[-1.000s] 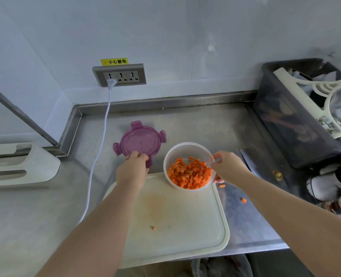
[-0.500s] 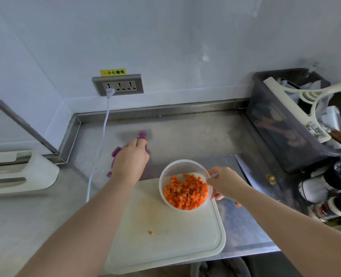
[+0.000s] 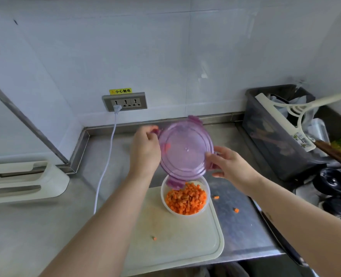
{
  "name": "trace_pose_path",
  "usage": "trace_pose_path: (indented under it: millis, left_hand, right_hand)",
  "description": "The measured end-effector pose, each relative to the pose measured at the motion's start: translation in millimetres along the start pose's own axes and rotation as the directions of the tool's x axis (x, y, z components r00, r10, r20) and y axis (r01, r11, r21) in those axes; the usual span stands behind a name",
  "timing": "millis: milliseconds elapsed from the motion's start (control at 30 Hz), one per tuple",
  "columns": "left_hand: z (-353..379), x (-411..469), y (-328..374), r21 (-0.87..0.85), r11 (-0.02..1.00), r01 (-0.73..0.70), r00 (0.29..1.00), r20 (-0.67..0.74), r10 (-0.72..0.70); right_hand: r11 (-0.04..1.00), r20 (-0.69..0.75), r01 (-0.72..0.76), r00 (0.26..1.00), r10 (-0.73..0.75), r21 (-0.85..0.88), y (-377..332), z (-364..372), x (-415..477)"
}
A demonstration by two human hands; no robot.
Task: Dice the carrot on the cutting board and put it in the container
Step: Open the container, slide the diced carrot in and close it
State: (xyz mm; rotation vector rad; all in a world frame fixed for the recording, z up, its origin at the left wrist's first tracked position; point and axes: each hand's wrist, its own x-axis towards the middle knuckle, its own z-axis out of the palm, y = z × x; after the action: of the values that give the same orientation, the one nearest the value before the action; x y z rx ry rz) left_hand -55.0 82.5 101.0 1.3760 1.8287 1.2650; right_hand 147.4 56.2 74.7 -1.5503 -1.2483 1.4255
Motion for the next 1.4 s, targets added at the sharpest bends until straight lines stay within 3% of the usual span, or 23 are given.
trace_pose_path:
  millis: [67, 133, 300, 433, 567, 733, 800, 900, 1033, 1167, 1400]
  left_hand:
    - [11, -11, -25, -0.041, 0.980, 0.195, 0.979, 0.077, -0.191]
    - [19, -22, -52, -0.046, 0.954, 0.298, 0.948, 0.130, -0.290]
    - [26, -44, -93, 0.137, 0.930, 0.341, 0.909, 0.203, -0.363]
    - [28, -52, -111, 0.074, 0.898, 0.434, 0.865, 0.245, -0.438]
    - [34, -50, -135, 0.038, 0.868, 0.495, 0.833, 0.265, -0.486]
    - [30, -50, -135, -0.028, 0.822, 0.569, 0.783, 0.323, -0.531]
    - [27, -51, -128, 0.013, 0.844, 0.537, 0.803, 0.298, -0.515]
    - [22, -55, -124, 0.182, 0.910, 0.374, 0.898, 0.176, -0.404]
    - [25, -64, -114, 0.338, 0.923, 0.182, 0.964, 0.124, -0.235]
    - [28, -68, -108, 0.476, 0.874, 0.094, 0.969, 0.157, -0.190]
    - [25, -59, -109, 0.486, 0.871, 0.068, 0.949, 0.239, -0.207]
  right_hand:
    - [1.000, -0.025, -0.024, 0.999, 0.024, -0.016, 13, 1, 0]
    - [0.996, -0.067, -0.079, 0.995, 0.076, -0.043, 31, 4, 1]
    - [0.963, -0.156, -0.162, 0.979, 0.130, -0.214, 68, 15, 11]
    - [0.923, -0.195, -0.168, 0.975, 0.105, -0.345, 80, 22, 14]
    - [0.946, -0.152, -0.244, 0.965, 0.214, -0.214, 84, 21, 15]
    - [0.943, -0.106, -0.282, 0.958, 0.266, -0.177, 85, 22, 14]
    - [0.924, -0.161, -0.279, 0.957, 0.243, -0.261, 84, 21, 12]
    - [0.868, -0.344, -0.253, 0.933, 0.102, -0.427, 85, 22, 4]
    - [0.875, -0.390, -0.188, 0.921, -0.002, -0.447, 89, 36, -7]
    - [0.884, -0.392, -0.240, 0.917, 0.071, -0.401, 90, 33, -1]
    - [0.910, -0.277, -0.327, 0.926, 0.255, -0.256, 96, 24, 16]
